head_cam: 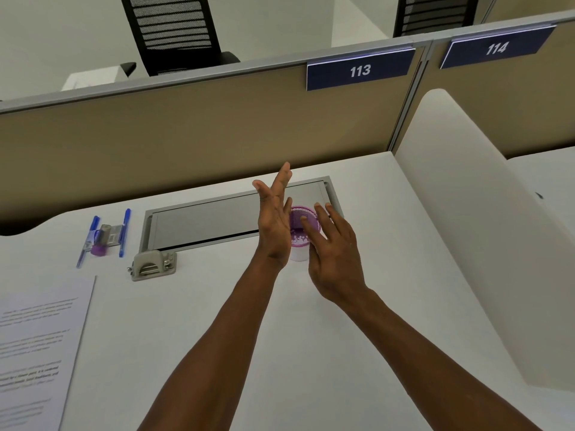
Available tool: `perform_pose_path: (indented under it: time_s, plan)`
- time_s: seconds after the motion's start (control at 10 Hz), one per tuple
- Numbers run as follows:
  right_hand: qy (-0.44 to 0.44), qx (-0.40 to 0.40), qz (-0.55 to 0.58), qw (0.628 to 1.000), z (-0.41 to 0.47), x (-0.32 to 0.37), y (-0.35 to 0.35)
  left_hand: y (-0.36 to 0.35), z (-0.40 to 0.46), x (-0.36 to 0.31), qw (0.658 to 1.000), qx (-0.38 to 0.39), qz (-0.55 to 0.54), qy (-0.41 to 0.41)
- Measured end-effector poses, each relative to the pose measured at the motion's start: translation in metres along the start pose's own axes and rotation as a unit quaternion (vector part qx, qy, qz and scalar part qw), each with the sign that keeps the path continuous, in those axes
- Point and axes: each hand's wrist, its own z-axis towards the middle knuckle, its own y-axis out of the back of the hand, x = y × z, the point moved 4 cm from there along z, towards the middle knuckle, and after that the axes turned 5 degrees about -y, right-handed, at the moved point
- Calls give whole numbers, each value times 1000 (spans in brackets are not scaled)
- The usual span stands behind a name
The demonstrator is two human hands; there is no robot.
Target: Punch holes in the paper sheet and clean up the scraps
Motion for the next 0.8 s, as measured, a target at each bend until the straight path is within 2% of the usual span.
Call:
perform_pose_path:
  time_s: [0.1, 0.2, 0.3, 0.4, 0.5, 0.7, 0.8]
  plan:
    - [37, 25, 3, 999, 0, 8, -3, 0, 2, 2, 1000, 12, 20, 6]
    - [7, 36, -2, 999, -2, 3, -6, 0, 4, 5, 1000, -4, 8, 3]
    - [5, 12, 33, 999, -5, 0, -5, -2, 4, 4, 1000, -6, 3, -1]
    - [38, 40, 21, 998, -6, 3, -10, -3, 3, 5, 1000, 0, 0, 5]
    - [-36, 36, 39, 998, 6, -5, -7, 1, 2, 7, 1000, -6, -16, 11]
    - [-72, 64, 18, 995, 29, -7, -4, 13, -2, 3, 999, -33, -11, -6]
    - [-81, 54, 24, 995, 32, -2, 1, 23, -7, 0, 998, -40, 30, -24]
